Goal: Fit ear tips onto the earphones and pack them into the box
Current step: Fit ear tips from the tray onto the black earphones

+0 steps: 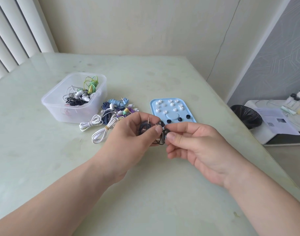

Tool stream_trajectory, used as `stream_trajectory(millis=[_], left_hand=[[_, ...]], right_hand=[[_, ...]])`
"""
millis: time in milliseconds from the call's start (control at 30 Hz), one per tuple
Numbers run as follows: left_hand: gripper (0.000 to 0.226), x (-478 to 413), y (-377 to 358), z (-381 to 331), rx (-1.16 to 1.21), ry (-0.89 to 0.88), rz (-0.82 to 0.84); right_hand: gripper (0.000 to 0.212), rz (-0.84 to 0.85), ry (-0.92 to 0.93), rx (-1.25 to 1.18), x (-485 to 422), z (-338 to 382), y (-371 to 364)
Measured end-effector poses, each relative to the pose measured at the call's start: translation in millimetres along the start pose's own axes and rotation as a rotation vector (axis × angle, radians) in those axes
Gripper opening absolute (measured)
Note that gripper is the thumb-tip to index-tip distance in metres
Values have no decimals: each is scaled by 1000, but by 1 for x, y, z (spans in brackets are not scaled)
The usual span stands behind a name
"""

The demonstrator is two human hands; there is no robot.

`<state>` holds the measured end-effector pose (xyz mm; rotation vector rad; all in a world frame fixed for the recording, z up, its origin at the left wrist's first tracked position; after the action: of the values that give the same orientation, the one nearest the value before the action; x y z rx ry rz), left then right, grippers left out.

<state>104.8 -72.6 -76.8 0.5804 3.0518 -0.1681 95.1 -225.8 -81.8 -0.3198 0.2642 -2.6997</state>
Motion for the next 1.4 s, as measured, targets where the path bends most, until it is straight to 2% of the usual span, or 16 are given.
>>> stream_trajectory(millis=[133,367,700,767,833,933,1100,1400], left_hand=[[6,0,1,1,-3,-13,-17],[9,0,-4,5,-56,-3,-11],[12,-2,2,13,165,16,-12],[13,-3,3,15,176,21,-15],[15,-3,4,15,187,21,-26],[20,-3,4,15,192,20,-33],[22,-3,2,15,236,17,-23],[18,-4,5,15,277,6,-47]], right_hand=[[13,-57,22,127,-1,0,4],[6,-145,93,402,2,11,6],[11,-29,125,352,-1,16,-2],[10,-69,139,359,-3,21,5],[10,-209,169,497,-7,32,22],[12,-394,230,932,-18,55,34],[16,-329,118,1437,-51,58,19],[15,-192,79,1587,-58,50,9]])
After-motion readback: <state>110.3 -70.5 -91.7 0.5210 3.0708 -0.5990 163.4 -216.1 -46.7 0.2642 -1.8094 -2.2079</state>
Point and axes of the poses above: each hand's wrist, its own x-axis away from the middle knuckle, its own y-axis out of the back of the hand, z = x × y, the point moved 10 cm from there along -x, towards the middle knuckle, and after that the axes turned 14 degrees about z, right-handed, at the moved point
